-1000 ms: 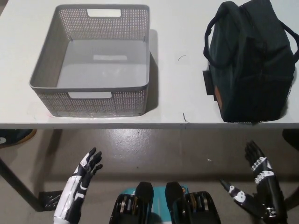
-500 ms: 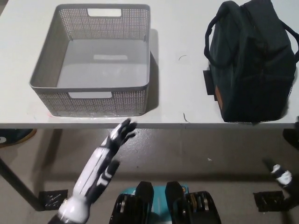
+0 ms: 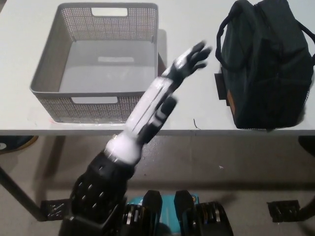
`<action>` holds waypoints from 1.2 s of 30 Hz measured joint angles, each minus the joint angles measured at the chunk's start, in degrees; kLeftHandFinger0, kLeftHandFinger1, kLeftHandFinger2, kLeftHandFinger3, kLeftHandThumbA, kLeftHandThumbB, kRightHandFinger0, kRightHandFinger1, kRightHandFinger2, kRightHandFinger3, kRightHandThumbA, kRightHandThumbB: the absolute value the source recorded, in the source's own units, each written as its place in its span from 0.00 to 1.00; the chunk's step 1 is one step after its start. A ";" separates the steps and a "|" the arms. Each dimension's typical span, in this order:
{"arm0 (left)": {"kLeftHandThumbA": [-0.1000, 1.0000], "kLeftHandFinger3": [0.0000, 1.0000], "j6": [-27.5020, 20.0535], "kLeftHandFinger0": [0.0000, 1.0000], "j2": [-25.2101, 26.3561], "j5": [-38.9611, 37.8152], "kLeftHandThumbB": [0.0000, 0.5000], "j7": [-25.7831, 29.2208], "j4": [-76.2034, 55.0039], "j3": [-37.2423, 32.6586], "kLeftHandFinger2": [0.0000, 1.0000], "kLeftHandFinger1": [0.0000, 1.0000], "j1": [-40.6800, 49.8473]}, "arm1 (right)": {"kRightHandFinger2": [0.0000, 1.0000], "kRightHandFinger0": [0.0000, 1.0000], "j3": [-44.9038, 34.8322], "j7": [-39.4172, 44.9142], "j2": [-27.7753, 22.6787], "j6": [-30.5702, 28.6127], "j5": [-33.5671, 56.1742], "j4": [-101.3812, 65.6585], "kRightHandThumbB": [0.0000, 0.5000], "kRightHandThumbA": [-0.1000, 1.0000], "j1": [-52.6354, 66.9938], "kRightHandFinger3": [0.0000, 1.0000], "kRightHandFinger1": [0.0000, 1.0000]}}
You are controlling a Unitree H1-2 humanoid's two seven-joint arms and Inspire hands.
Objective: Use both hands to pick up a lunch bag on the right hand side and place it into a container on the left hand side
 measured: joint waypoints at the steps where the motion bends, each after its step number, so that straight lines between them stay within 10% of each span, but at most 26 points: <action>1: 1.00 1.00 0.66 1.00 -0.85 0.45 0.54 0.09 0.45 -0.06 1.00 1.00 -1.20 | 1.00 1.00 -0.10 -0.20 0.00 0.66 0.04 0.04 0.37 1.00 -0.39 1.00 1.00; 20: 1.00 1.00 1.74 1.00 -16.75 -0.62 0.62 8.55 37.08 11.66 1.00 1.00 -15.89 | 1.00 1.00 1.95 1.65 -5.34 9.79 2.43 17.80 0.35 1.00 -16.26 1.00 1.00; 36: 1.00 1.00 2.82 1.00 -18.35 -7.97 0.60 10.37 46.64 17.46 1.00 1.00 -20.82 | 1.00 1.00 1.41 4.38 -6.08 10.35 7.05 27.45 0.41 1.00 -20.35 1.00 1.00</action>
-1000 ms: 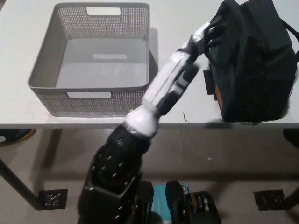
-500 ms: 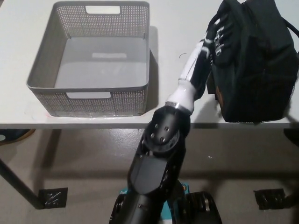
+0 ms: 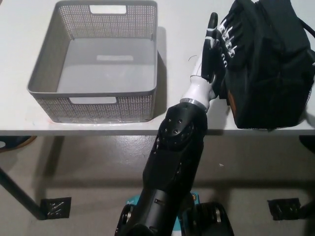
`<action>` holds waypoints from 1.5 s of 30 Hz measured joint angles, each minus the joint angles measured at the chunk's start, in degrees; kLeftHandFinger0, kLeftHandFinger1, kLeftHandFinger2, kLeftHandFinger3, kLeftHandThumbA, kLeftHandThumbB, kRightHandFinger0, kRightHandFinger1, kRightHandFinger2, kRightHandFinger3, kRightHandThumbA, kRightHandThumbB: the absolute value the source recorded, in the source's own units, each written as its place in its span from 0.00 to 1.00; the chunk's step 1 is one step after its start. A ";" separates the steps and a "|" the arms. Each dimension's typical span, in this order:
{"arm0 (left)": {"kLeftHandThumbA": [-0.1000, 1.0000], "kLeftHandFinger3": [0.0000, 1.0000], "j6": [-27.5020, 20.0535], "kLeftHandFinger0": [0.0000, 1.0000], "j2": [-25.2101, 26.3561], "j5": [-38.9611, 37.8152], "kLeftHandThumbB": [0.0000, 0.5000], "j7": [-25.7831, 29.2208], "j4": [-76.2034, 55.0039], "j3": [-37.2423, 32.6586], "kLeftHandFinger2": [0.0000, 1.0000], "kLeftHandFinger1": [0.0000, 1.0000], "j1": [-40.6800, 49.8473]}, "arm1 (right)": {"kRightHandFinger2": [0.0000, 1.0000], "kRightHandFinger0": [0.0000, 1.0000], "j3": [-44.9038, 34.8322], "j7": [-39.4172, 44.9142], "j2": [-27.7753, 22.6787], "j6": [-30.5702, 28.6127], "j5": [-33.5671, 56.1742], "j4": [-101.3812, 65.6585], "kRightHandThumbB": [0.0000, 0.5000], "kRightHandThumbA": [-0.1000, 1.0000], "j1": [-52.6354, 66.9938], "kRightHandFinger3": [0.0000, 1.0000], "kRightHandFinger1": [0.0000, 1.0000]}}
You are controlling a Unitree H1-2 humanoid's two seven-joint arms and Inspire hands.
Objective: Use both hands to pick up a lunch bag on the right hand side and place it into a container on the left hand side
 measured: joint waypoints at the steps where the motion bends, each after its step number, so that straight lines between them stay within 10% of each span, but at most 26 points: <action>1: 1.00 1.00 -0.15 1.00 0.25 0.12 0.60 0.27 0.54 -0.16 1.00 1.00 -0.02 | 1.00 1.00 -0.05 0.22 0.00 0.01 0.44 0.41 0.41 1.00 -0.18 1.00 1.00; 6: 1.00 1.00 -2.29 1.00 2.83 2.52 0.78 1.57 5.40 -1.99 1.00 1.00 -1.15 | 1.00 1.00 -0.12 0.72 0.00 0.00 1.26 2.15 0.46 1.00 -0.39 1.00 1.00; 10: 1.00 1.00 -4.79 1.00 5.43 5.39 0.64 3.51 8.97 -4.28 1.00 1.00 -2.01 | 1.00 1.00 -0.17 0.81 0.00 0.00 1.42 3.06 0.46 1.00 -0.39 1.00 1.00; 20: 1.00 1.00 -9.43 1.00 11.78 17.13 0.79 13.87 16.91 -13.79 1.00 1.00 -2.22 | 1.00 1.00 -0.12 0.89 0.00 -0.03 1.39 6.40 0.39 1.00 -0.36 1.00 1.00; 27: 1.00 1.00 -12.35 1.00 12.12 22.14 0.66 20.00 26.12 -16.64 1.00 1.00 -8.65 | 1.00 1.00 0.38 2.25 -0.02 -0.72 1.48 15.63 0.41 1.00 -4.08 1.00 1.00; 45: 1.00 1.00 -12.79 1.00 8.04 16.54 0.80 18.84 43.29 -6.84 1.00 1.00 -18.04 | 1.00 1.00 -1.00 5.31 2.49 -7.79 4.41 47.81 0.45 1.00 -21.53 1.00 1.00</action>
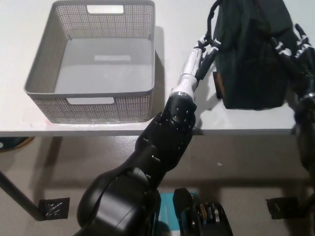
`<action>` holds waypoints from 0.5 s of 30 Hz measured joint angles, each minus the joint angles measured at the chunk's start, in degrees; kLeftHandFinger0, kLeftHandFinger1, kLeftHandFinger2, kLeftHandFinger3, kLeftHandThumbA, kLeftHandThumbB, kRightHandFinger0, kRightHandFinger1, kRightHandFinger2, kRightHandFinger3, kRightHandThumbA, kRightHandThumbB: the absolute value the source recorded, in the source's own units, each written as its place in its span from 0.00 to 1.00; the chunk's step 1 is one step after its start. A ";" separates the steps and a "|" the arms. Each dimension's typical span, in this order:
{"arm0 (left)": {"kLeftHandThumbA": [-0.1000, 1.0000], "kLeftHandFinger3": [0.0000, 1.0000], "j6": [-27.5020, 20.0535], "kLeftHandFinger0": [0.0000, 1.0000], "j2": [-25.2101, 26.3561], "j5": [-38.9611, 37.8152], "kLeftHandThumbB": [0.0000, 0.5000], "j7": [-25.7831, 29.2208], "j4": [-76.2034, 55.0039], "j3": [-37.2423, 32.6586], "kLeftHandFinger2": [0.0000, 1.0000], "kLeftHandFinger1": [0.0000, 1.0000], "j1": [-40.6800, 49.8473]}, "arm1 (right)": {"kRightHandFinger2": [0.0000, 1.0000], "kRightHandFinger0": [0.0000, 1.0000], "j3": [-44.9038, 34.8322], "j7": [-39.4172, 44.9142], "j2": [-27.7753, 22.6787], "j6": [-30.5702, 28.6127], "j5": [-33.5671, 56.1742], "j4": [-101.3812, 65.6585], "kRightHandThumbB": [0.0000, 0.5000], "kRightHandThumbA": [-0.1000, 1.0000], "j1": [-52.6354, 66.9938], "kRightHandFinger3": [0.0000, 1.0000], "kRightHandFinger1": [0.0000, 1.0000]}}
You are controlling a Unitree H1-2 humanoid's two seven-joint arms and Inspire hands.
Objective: Use both hands to pick up a lunch bag on the right hand side and place it into a container on the left hand side
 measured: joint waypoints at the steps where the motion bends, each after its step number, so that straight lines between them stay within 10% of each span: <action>1: 1.00 1.00 0.40 1.00 0.00 -0.43 0.81 -0.32 0.33 0.50 1.00 1.00 -0.25 | 1.00 1.00 -0.19 0.01 0.34 -0.21 0.16 1.06 0.45 1.00 -0.65 1.00 1.00; 11: 1.00 1.00 3.99 1.00 0.86 -4.89 0.59 -5.15 2.63 4.93 1.00 1.00 -1.47 | 1.00 1.00 -5.67 0.85 8.11 -2.71 4.22 6.69 0.36 1.00 -4.67 1.00 1.00; 15: 1.00 1.00 3.99 1.00 1.84 -5.77 0.65 -5.61 2.64 5.96 1.00 1.00 -1.47 | 1.00 1.00 -7.79 1.56 10.94 -2.66 6.76 4.97 0.34 1.00 -4.44 1.00 1.00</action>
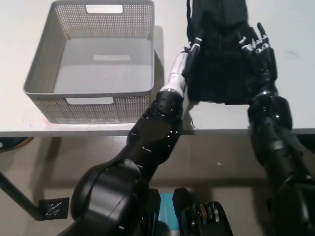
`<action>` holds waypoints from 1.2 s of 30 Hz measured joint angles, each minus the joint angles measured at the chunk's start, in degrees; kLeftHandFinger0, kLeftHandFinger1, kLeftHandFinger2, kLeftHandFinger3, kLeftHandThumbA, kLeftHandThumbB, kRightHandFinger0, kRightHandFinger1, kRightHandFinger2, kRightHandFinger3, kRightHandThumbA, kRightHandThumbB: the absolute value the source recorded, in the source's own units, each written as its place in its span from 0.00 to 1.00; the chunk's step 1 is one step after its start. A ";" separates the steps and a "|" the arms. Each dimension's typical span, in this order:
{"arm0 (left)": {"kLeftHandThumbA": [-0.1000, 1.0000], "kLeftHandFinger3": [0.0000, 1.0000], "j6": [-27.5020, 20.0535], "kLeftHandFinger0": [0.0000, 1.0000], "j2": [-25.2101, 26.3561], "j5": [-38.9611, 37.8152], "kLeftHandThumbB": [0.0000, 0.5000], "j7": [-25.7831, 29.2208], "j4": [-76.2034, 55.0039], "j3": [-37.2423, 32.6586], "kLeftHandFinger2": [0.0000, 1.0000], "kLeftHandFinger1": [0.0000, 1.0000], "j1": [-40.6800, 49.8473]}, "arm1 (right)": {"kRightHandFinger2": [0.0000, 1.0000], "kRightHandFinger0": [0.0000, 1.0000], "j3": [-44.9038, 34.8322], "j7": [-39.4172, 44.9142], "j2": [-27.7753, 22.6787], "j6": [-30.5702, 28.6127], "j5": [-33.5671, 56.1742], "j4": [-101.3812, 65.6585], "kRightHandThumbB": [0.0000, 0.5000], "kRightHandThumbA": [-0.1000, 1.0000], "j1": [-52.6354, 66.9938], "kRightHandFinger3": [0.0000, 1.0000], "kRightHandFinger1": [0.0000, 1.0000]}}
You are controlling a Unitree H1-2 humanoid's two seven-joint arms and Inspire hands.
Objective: Use both hands to pick up a lunch bag on the right hand side and place it into a container on the left hand side
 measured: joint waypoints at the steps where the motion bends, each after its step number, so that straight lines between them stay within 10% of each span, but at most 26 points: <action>1: 1.00 1.00 -0.01 1.00 0.36 -0.72 0.65 -0.28 0.00 0.77 1.00 1.00 0.00 | 1.00 1.00 -0.24 0.02 1.22 -0.03 0.75 -1.07 0.36 1.00 0.21 1.00 1.00; 10: 1.00 1.00 -0.07 1.00 1.54 -2.22 0.69 -1.70 -0.03 0.93 1.00 1.00 0.02 | 1.00 1.00 0.99 -0.95 3.41 -0.30 1.24 -4.08 0.23 1.00 1.32 1.00 1.00; 29: 1.00 1.00 0.40 1.00 2.63 -2.29 0.60 -4.53 -0.55 -0.60 1.00 1.00 -0.79 | 1.00 1.00 12.79 -5.34 -0.43 2.44 -4.89 -6.29 0.39 1.00 -0.65 1.00 1.00; 36: 1.00 1.00 1.29 1.00 3.65 -4.16 0.58 -8.68 -2.59 0.13 1.00 1.00 -3.32 | 1.00 1.00 14.83 -7.79 -1.40 7.30 -7.35 -15.82 0.18 1.00 -0.67 1.00 1.00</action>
